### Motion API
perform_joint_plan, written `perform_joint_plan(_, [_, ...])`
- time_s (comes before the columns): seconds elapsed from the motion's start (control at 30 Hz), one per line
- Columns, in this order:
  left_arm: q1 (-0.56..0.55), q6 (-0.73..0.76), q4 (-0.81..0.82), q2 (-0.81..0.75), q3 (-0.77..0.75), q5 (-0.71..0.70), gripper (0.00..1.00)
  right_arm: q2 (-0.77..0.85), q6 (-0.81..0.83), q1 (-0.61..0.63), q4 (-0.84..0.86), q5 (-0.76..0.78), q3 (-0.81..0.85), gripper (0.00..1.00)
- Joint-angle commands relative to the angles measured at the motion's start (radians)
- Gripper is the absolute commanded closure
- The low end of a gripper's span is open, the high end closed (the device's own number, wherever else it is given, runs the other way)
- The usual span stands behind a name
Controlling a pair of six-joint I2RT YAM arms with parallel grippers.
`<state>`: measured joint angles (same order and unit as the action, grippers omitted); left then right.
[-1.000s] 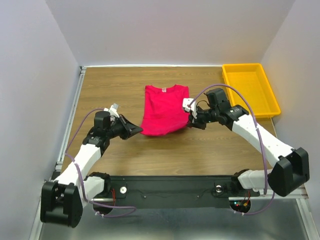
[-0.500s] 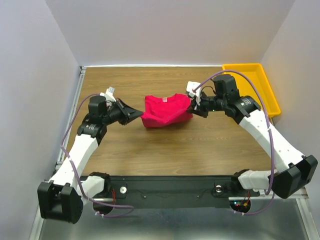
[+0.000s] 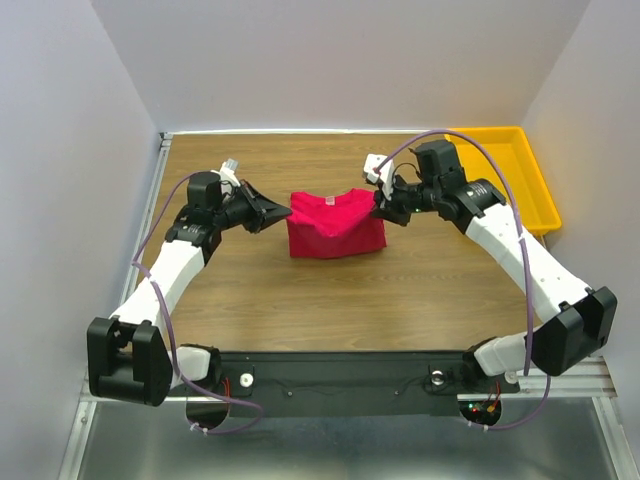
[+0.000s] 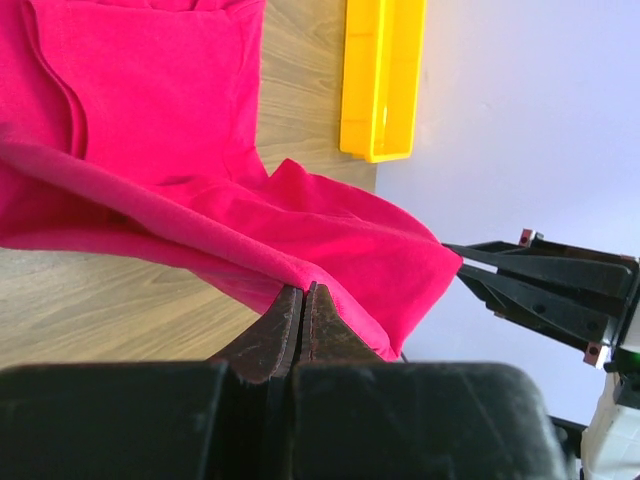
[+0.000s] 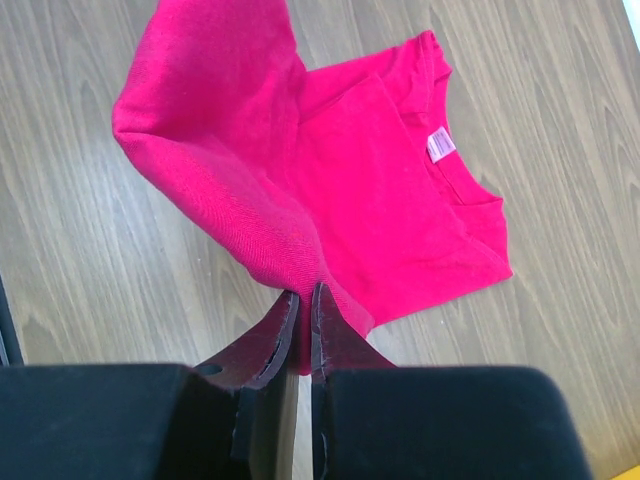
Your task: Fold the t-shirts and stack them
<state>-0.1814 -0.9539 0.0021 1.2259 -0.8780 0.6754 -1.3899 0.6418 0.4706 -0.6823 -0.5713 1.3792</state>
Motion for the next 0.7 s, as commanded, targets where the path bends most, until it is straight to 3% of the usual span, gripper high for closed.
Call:
perform_joint_plan(0.0, [-0.003, -0.002, 0.073, -0.040, -0.006, 0.039, 1.00, 0.019, -0.011, -0.023, 0.050, 0.007, 0.023, 0.99])
perform_joint_plan(0.43, [-0.003, -0.042, 0.029, -0.210, 0.123, 0.020, 1.00, 0.077, -0.008, -0.040, 0.046, -0.044, -0.040, 1.00])
perform_joint_plan(0.67, [-0.001, -0.088, -0.001, -0.350, 0.281, 0.023, 1.00, 0.153, 0.048, -0.038, -0.022, -0.143, -0.158, 0.99])
